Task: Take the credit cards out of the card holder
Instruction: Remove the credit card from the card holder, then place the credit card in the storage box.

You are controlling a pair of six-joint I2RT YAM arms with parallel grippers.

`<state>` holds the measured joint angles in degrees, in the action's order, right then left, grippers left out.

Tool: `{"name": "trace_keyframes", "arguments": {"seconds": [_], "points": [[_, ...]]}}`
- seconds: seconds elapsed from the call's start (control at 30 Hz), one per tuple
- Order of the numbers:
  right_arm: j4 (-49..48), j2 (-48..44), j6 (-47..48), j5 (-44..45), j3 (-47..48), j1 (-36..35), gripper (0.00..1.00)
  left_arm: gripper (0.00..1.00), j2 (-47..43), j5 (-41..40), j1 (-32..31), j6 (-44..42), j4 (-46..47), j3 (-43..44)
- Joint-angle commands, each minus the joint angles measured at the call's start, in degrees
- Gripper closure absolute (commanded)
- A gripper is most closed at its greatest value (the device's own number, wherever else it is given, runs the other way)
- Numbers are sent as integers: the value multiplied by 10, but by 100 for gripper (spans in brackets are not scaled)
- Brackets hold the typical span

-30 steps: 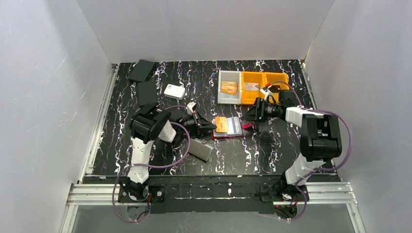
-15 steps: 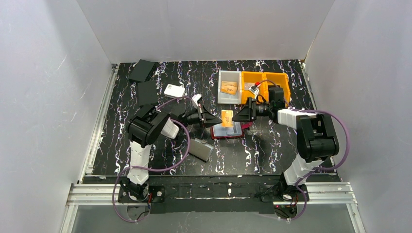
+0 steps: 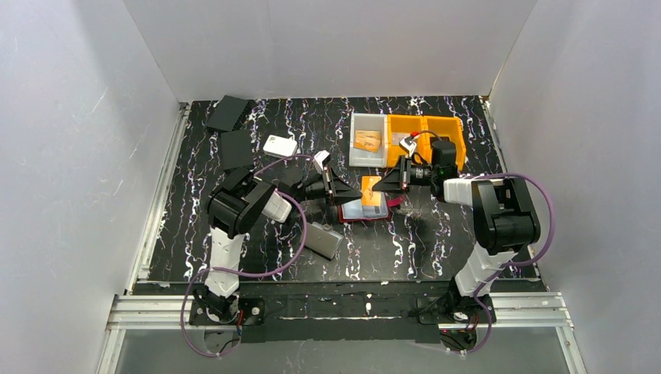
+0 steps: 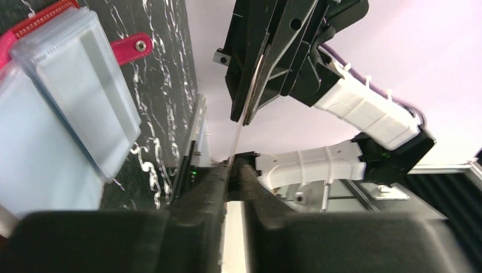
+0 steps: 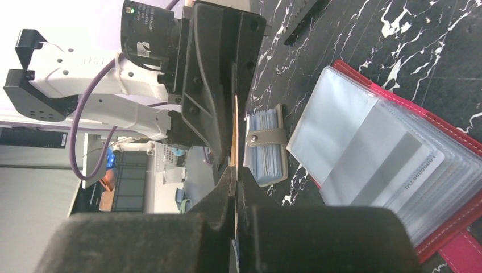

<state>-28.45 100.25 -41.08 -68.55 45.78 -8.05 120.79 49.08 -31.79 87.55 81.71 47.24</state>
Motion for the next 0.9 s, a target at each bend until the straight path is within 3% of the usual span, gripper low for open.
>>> {"name": "trace_keyframes", "arguments": {"seconds": [0.0,0.03,0.07,0.1,0.17,0.23,0.33,0.4,0.5,0.67,0.87], "points": [[-58,-13,-16,-9,-11,18,99,73,-57,-15,11,-12,16,-27],[-50,-21,-3,-11,-8,22,99,34,-69,-22,19,-18,16,-41],[-33,-30,22,-13,-2,25,99,6,-84,-26,29,-26,15,-56],[4,-39,53,-17,12,27,99,2,-100,-28,39,-34,13,-72],[169,-53,194,-5,71,28,99,2,-147,-31,61,-67,-21,-100],[434,-48,419,43,169,27,99,2,-213,-29,80,-130,-103,-121],[588,-15,529,105,300,26,99,2,-335,-44,102,-299,-358,-123],[639,10,566,167,381,20,99,2,-408,-68,111,-380,-479,-116],[725,72,639,268,509,-13,99,2,-495,-82,138,-434,-570,-117],[865,180,761,448,738,-107,99,2,-555,15,224,-385,-587,-134],[829,207,847,622,793,-185,99,2,-585,111,257,-349,-588,-149]]}}
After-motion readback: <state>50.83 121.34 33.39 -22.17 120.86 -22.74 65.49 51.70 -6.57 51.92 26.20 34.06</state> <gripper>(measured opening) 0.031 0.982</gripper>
